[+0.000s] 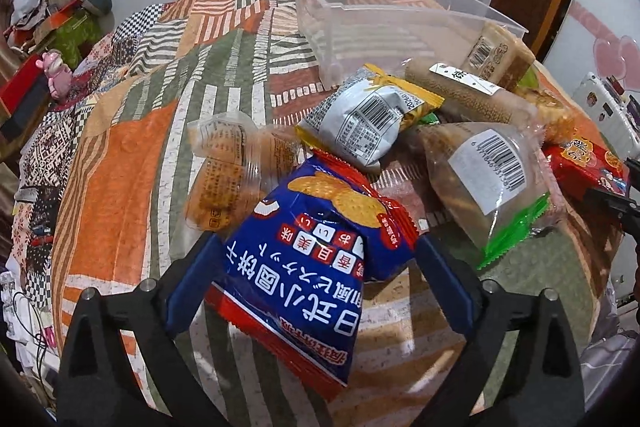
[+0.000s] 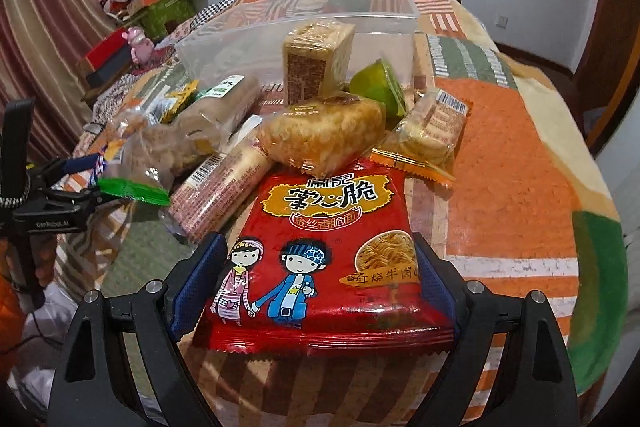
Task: Organize snacks
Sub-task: 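Grasp the blue cracker bag with the left tool while the right tool grasps the red chip bag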
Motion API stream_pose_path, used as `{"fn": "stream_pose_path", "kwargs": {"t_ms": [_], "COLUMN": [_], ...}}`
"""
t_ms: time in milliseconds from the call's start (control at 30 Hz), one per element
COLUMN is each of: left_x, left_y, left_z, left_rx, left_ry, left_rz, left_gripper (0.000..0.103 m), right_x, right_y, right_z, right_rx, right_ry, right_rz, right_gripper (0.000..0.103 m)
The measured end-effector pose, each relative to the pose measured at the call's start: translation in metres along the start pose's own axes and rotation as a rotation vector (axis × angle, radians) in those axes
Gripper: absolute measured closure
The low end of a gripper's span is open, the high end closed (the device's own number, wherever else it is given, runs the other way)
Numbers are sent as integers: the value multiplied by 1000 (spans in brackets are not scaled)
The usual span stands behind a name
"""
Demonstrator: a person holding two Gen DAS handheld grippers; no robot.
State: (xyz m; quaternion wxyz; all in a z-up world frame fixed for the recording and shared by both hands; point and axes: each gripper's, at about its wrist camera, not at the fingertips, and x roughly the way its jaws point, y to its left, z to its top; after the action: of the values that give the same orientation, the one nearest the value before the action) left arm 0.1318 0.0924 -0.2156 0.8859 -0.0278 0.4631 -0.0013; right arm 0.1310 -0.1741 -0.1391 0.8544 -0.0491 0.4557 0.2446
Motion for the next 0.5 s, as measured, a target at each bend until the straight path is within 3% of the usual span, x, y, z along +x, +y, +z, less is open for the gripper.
{"fn": "stream_pose_path", "kwargs": {"t_ms": [67,267,400,500], "left_x": [1,-4,-9,-17], "left_y": [-2,0,2,3], "left_z": [0,-3,-7,-10], "left_rx": [6,3,-11,-22], "left_ry": [-3,-14,-10,-18], "left_rz": [0,-22,-22,-33], "left_gripper": [6,23,37,44], "right_x": [0,-1,-4,-7], "right_y": [0,-1,0,-1], "right_z": [1,3,1,0], "right_rx": [-7,-2,-15,-13], "right_ry": [-1,-15,-16,-20], "right_rz": [-5,-17,-22,-22], "right_gripper": [16,23,41,41]}}
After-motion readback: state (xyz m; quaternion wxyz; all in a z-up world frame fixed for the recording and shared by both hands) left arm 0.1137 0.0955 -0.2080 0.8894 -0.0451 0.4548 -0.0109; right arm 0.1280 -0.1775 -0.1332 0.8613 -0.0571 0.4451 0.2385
